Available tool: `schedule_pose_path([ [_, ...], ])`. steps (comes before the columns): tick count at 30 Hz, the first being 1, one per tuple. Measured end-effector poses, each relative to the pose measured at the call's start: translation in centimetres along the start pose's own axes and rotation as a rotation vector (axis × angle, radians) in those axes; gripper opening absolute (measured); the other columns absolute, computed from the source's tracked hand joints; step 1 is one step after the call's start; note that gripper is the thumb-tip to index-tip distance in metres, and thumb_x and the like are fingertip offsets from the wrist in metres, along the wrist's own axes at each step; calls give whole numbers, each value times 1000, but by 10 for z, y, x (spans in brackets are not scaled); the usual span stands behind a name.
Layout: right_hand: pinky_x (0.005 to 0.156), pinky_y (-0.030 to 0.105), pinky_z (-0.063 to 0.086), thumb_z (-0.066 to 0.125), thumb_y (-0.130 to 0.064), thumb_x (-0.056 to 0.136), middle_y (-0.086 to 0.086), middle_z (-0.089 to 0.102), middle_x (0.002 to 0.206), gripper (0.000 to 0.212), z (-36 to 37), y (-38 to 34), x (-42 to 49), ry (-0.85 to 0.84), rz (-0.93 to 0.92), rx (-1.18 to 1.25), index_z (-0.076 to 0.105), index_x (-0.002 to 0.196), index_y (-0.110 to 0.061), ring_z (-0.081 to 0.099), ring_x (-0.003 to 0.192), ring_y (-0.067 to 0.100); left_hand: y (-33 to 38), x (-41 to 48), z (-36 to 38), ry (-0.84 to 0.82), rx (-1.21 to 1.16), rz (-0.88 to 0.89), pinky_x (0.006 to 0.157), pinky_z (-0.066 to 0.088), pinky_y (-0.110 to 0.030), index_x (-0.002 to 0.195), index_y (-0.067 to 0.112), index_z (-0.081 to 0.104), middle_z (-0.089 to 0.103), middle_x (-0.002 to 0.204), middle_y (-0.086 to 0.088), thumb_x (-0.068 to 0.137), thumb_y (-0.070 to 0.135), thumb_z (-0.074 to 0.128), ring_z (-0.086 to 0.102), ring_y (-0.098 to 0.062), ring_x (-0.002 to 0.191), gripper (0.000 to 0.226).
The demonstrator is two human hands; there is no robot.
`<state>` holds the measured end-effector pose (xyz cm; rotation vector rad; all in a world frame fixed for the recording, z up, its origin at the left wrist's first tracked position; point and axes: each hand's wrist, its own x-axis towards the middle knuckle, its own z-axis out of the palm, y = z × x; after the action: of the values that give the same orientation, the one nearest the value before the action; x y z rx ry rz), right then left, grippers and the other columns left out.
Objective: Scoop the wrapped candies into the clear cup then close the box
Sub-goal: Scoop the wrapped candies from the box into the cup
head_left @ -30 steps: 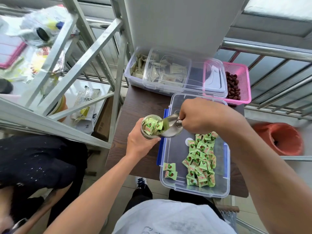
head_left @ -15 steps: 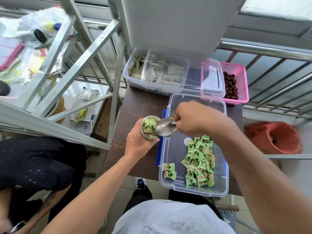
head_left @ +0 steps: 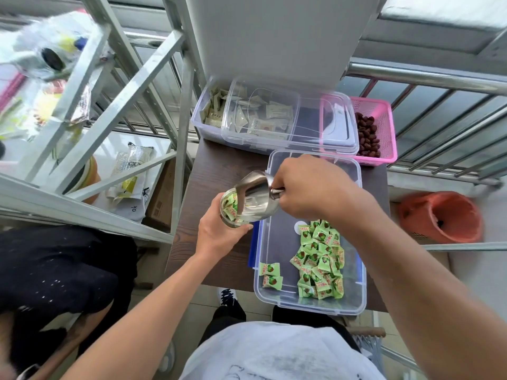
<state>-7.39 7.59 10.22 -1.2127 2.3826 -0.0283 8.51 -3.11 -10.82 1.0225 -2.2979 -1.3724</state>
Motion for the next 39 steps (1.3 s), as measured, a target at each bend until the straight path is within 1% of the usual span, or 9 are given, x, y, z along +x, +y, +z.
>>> schedule_pose_path([
  [4, 61, 31, 49, 55, -17, 82, 7, 71, 82, 23, 8, 16, 2, -45, 7, 150, 75, 93, -17, 62, 72, 29, 1, 2, -1, -3, -5, -20, 91, 52, -19, 124, 50, 47, 65, 110, 26, 61, 28, 97, 63, 3, 105, 84],
  [8, 54, 29, 42, 57, -14, 94, 10, 71, 77, 20, 14, 77, -8, -27, 180, 475, 76, 94, -21, 51, 56, 18, -2, 2, -2, -14, 16, -49, 86, 42, -3, 124, 44, 46, 60, 111, 27, 62, 30, 97, 59, 1, 106, 82],
  [12, 59, 30, 48, 55, -19, 96, 12, 73, 77, 23, 72, 126, -20, -129, 411, 402, 77, 92, -14, 58, 60, 21, -5, 2, 0, -8, 37, -80, 92, 45, -15, 134, 29, 49, 62, 119, 13, 61, 35, 97, 58, -7, 112, 88],
  [16, 51, 28, 35, 48, -10, 96, 7, 57, 62, 27, 122, 127, -28, -230, 511, 543, 72, 89, 0, 45, 52, 19, -3, 3, 2, -7, 47, -75, 88, 42, -11, 134, 29, 49, 61, 118, 12, 61, 33, 97, 58, -7, 111, 87],
  [22, 48, 29, 37, 45, -13, 97, 8, 58, 71, 25, 158, 107, -6, -28, 559, 653, 67, 89, -4, 52, 59, 24, 0, 7, 5, 5, 70, -63, 95, 48, -24, 131, 33, 49, 63, 118, 11, 60, 35, 97, 59, -10, 111, 86],
  [25, 55, 32, 40, 44, -11, 96, 7, 54, 67, 27, 166, 102, 16, 62, 570, 734, 58, 72, -9, 53, 64, 28, 1, 8, 6, 10, 68, -67, 95, 48, -25, 130, 34, 50, 63, 117, 12, 60, 35, 97, 59, -10, 110, 85],
  [29, 49, 28, 30, 43, -10, 97, 3, 45, 63, 36, 175, 95, 35, 106, 590, 758, 41, 62, -15, 46, 62, 24, 2, 7, 5, 11, 54, -74, 94, 48, -25, 124, 41, 49, 62, 113, 17, 59, 34, 98, 59, -6, 109, 81],
  [36, 58, 32, 36, 47, -11, 97, 3, 50, 66, 30, 198, 95, 48, 101, 626, 807, 45, 67, -16, 48, 66, 25, 3, 8, 5, 3, 54, -77, 94, 47, -23, 123, 44, 46, 61, 114, 18, 60, 35, 97, 59, -7, 110, 82],
  [39, 62, 31, 39, 46, -12, 98, 4, 61, 81, 17, 204, 100, 44, 134, 626, 834, 62, 91, -14, 55, 76, 24, 3, 8, 5, -3, 56, -66, 95, 48, -24, 123, 44, 46, 60, 115, 18, 60, 34, 97, 59, -7, 112, 82],
])
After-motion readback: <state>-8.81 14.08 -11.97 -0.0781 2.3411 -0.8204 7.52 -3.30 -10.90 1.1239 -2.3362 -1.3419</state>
